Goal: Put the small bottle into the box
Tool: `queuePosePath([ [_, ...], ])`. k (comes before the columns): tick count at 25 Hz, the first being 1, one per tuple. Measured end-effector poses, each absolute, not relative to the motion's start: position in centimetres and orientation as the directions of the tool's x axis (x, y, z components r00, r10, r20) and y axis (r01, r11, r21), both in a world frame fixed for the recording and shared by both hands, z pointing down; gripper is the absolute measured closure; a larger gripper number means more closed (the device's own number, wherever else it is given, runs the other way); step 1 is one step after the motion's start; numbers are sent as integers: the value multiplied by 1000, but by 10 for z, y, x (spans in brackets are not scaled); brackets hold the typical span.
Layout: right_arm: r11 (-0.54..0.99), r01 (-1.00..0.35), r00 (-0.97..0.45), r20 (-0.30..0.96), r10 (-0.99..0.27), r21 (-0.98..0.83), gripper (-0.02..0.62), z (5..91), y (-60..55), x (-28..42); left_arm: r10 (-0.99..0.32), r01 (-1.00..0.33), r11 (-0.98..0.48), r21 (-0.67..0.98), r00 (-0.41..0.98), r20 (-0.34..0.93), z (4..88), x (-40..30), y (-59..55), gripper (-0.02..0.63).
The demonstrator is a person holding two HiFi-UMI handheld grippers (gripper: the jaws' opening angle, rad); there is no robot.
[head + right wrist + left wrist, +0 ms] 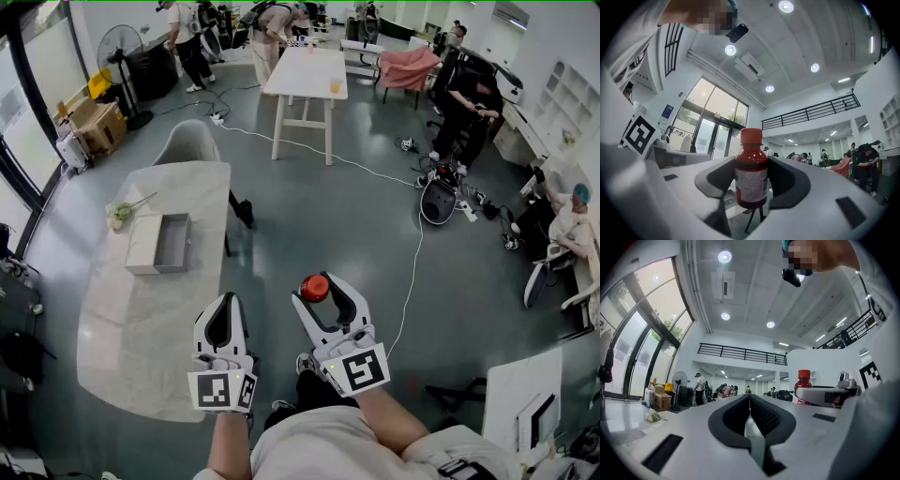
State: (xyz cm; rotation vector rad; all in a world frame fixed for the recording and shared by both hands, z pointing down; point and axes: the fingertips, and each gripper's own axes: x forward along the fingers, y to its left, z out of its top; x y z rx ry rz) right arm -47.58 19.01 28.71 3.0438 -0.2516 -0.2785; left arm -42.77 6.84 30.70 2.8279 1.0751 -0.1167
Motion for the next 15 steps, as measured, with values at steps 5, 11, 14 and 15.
queuePosePath([
  [5,-984,-161,973,-152,-171,81,365,297,195,-471,674,681,-728,77,732,-100,315,-423,84,582],
  [11,-982,-183,974,-127,-189,55,365,307,205,-448,684,689,-720,82,725,-79,323,-404,100,581],
  [14,-979,-202,970,-134,-205,32,365,308,215,-429,689,693,-718,66,721,-76,323,-386,112,581],
  [15,-979,-201,969,-137,-204,37,365,307,220,-421,690,694,-717,60,719,-76,322,-379,117,581],
])
